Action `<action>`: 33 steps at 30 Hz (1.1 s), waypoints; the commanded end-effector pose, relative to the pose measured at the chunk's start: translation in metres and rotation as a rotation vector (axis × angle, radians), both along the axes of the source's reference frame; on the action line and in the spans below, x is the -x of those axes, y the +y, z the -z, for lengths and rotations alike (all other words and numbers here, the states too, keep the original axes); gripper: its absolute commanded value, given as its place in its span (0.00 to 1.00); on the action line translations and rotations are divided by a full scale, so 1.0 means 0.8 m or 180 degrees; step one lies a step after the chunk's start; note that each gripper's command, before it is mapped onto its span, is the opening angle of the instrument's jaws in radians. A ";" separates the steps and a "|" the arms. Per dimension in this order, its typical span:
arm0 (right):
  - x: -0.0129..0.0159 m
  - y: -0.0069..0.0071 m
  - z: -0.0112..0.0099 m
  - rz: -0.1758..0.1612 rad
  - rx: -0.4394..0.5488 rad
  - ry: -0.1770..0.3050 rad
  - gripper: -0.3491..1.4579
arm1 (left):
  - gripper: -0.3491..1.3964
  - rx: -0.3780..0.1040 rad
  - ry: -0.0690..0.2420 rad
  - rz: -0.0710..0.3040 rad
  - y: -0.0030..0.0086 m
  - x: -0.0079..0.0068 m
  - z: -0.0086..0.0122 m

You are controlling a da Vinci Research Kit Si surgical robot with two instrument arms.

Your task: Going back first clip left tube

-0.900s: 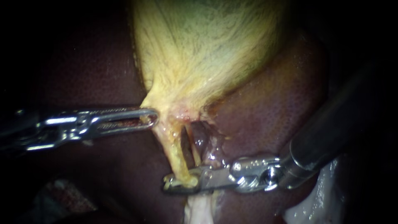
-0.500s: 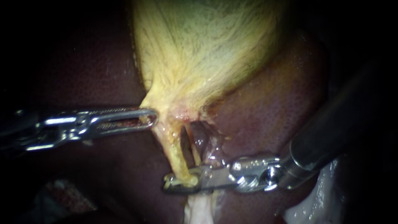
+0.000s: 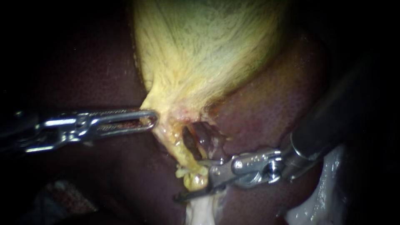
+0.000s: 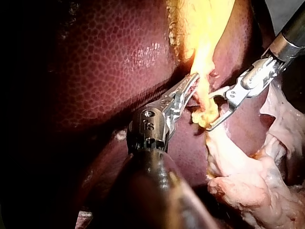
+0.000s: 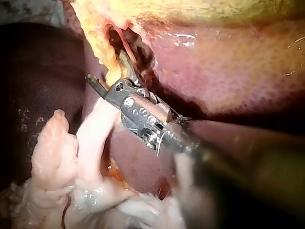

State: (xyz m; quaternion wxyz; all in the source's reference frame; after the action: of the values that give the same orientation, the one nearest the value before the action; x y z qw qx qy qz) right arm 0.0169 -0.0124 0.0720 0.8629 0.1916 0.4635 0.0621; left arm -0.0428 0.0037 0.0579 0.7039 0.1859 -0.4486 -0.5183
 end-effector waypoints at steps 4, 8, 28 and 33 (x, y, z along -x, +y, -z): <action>0.0011 0.0005 0.0006 -0.0006 0.0035 -0.0009 0.52 | 0.00 0.0000 0.0001 0.0001 0.0000 -0.0001 0.0000; 0.0024 0.0008 0.0011 -0.0002 0.0052 -0.0005 0.52 | 0.00 0.0000 0.0001 0.0000 0.0000 -0.0001 0.0000; 0.0145 0.0074 0.0116 -0.0102 0.0257 0.0114 0.52 | 0.00 0.0005 0.0003 0.0001 0.0003 -0.0004 -0.0009; 0.0159 0.0086 0.0138 -0.0087 0.0394 0.0177 0.52 | 0.00 0.0009 0.0005 0.0000 0.0005 -0.0005 -0.0018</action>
State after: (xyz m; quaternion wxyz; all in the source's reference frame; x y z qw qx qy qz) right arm 0.0040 -0.0053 0.0606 0.8577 0.1298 0.4963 0.0346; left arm -0.0423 0.0040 0.0594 0.7046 0.1846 -0.4488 -0.5176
